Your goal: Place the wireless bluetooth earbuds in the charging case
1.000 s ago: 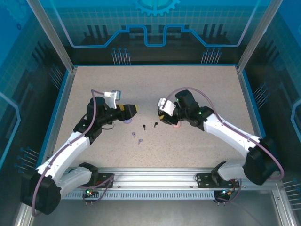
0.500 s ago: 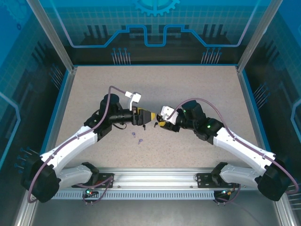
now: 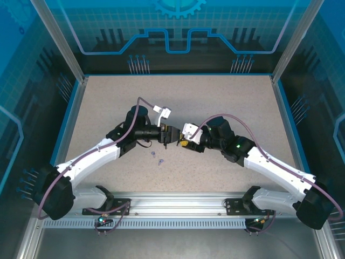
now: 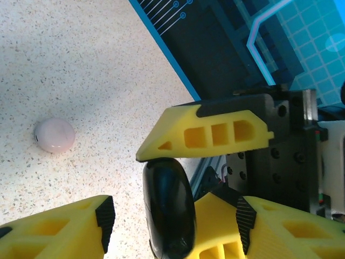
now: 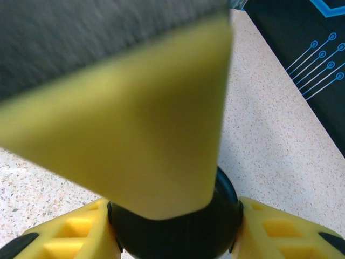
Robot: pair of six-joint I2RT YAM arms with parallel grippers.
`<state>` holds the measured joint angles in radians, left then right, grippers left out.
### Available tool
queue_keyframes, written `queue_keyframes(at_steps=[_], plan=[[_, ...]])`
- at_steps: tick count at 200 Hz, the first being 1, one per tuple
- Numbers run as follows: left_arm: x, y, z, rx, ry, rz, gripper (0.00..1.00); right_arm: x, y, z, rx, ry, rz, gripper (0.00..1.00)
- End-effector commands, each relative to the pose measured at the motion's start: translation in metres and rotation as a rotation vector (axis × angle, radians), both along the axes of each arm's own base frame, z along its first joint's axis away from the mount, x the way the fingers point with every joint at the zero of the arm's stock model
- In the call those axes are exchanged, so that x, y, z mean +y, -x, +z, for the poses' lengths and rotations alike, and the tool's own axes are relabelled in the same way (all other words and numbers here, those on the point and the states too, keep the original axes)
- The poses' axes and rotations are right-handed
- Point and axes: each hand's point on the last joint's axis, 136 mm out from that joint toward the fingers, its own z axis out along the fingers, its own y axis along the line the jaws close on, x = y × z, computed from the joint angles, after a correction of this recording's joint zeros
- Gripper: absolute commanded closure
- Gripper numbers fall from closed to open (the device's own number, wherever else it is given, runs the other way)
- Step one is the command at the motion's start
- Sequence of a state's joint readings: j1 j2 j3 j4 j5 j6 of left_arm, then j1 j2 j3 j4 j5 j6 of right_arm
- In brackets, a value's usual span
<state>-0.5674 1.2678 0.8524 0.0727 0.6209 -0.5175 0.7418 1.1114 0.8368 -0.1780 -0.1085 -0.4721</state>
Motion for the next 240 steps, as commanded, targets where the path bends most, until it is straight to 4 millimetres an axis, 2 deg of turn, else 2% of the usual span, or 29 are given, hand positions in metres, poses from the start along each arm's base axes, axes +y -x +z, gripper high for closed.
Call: queue_keyframes(at_steps=[1, 21, 114, 116, 119, 160, 202, 240], plan=[[-0.004, -0.002, 0.004, -0.02, -0.021, -0.01, 0.41, 0.007, -0.003, 0.014, -0.041, -0.019, 0.009, 0.53], [-0.004, -0.003, 0.0, -0.015, -0.034, -0.011, 0.46, 0.008, -0.006, 0.013, -0.043, -0.015, 0.0, 0.53], [-0.008, -0.003, -0.013, 0.009, -0.074, -0.034, 0.53, 0.013, -0.012, 0.007, -0.036, -0.007, -0.009, 0.54], [-0.008, -0.003, -0.013, 0.009, -0.075, -0.032, 0.53, 0.015, -0.014, 0.017, -0.051, -0.021, -0.009, 0.54], [-0.008, -0.004, -0.014, 0.009, -0.076, -0.033, 0.53, 0.015, -0.015, 0.02, -0.056, -0.026, -0.009, 0.54], [-0.01, -0.006, -0.02, 0.025, -0.088, -0.036, 0.59, 0.016, -0.015, 0.023, -0.063, -0.029, -0.007, 0.53], [-0.01, -0.006, -0.018, 0.02, -0.085, -0.041, 0.65, 0.014, -0.02, 0.015, -0.053, 0.015, -0.025, 0.53], [-0.009, -0.003, -0.015, 0.013, -0.087, -0.042, 0.65, 0.008, -0.028, 0.006, -0.044, 0.064, -0.065, 0.53]])
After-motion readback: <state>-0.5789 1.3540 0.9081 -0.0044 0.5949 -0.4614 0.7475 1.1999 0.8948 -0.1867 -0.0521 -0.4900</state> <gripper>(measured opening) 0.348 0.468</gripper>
